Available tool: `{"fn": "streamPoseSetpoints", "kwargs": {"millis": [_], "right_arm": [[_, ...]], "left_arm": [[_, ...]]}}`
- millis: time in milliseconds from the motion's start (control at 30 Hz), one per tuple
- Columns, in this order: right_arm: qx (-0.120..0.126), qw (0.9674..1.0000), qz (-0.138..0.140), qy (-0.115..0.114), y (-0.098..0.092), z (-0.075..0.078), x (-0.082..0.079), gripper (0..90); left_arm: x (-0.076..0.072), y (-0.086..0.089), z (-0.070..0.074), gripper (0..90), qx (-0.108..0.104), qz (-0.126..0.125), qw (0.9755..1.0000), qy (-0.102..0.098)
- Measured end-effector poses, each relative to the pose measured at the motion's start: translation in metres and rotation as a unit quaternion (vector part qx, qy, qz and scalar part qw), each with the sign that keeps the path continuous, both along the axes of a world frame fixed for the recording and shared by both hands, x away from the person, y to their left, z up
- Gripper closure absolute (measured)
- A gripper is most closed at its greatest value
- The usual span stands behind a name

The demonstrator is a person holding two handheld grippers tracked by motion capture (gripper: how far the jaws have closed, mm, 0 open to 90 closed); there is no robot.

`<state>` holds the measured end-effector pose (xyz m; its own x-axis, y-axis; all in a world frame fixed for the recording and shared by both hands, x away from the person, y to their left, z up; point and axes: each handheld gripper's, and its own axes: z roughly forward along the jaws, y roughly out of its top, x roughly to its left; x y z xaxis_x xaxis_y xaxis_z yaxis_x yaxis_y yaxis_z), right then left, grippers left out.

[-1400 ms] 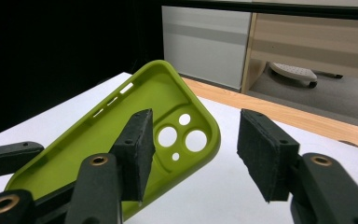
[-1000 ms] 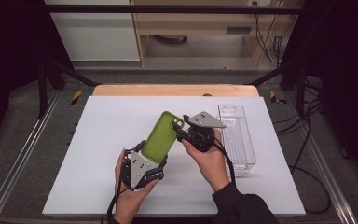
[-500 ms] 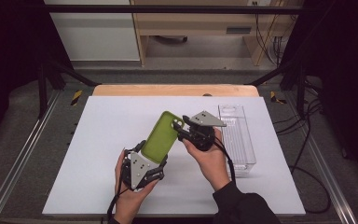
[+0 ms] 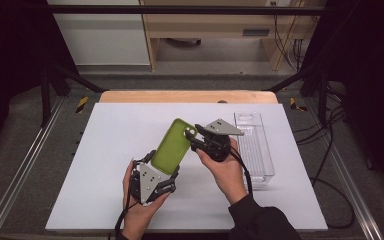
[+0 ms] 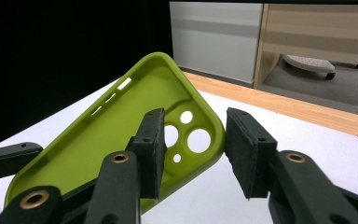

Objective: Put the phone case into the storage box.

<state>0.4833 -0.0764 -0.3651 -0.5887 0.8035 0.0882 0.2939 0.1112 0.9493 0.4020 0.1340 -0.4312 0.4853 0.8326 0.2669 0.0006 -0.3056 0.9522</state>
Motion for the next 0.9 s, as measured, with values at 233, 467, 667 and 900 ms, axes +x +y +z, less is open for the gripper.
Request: {"fn": "streamPoseSetpoints", "kwargs": {"millis": [233,467,667,900], "right_arm": [[0.007,1.0000,0.003,0.003,-0.0006,0.0005,-0.0001,61.3],[0.010,0.9999,0.003,0.003,-0.0014,0.0012,-0.0004,65.8],[0.013,0.9999,0.006,0.000,-0.0024,0.0028,-0.0022,69.1],[0.021,0.9997,0.012,0.000,-0.0052,0.0054,-0.0043,71.6]], "left_arm": [[0.0005,0.0003,-0.0003,16.2,-0.002,0.000,1.0000,0.002],[0.0030,0.0015,-0.0020,16.2,-0.007,-0.002,0.9999,0.012],[0.0042,0.0019,-0.0034,16.1,-0.009,-0.002,0.9998,0.019],[0.0042,0.0013,-0.0038,16.1,-0.007,-0.002,0.9998,0.019]]}}
